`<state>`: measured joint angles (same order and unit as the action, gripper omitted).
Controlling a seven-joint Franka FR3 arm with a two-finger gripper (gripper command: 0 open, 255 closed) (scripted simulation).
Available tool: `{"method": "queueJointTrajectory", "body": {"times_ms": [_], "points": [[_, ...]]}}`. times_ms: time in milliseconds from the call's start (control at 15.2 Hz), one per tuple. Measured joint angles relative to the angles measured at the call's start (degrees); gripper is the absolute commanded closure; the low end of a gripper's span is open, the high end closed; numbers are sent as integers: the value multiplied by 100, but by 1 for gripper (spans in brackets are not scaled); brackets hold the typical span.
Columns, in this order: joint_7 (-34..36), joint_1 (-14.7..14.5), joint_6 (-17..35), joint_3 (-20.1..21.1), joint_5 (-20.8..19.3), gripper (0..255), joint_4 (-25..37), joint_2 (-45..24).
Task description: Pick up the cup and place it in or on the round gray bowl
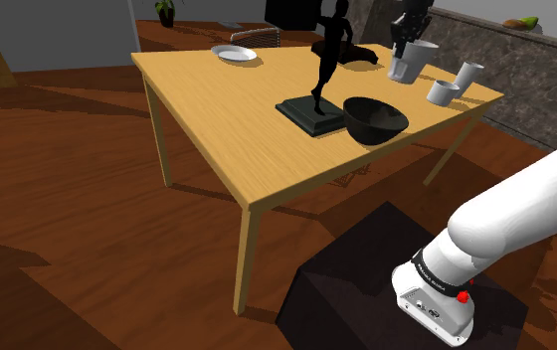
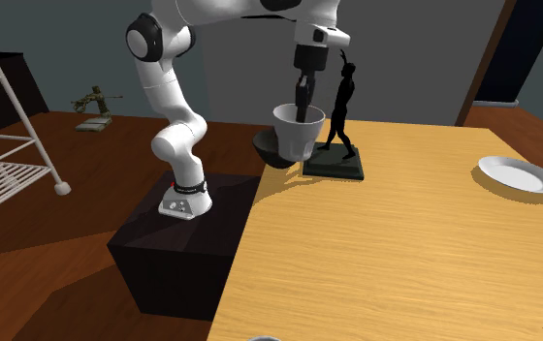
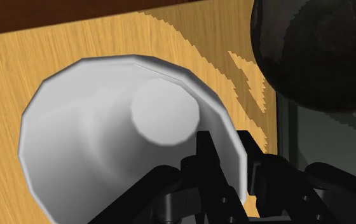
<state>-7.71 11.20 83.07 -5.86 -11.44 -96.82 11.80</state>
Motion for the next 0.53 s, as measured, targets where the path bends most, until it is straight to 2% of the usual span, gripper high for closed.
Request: {"method": "queueJointTrajectory", "body": {"times_ms": [264, 528], "points": [[3, -21, -271, 37, 6, 255, 308, -45], [405, -178, -455, 307, 56, 255, -5, 377]]}}
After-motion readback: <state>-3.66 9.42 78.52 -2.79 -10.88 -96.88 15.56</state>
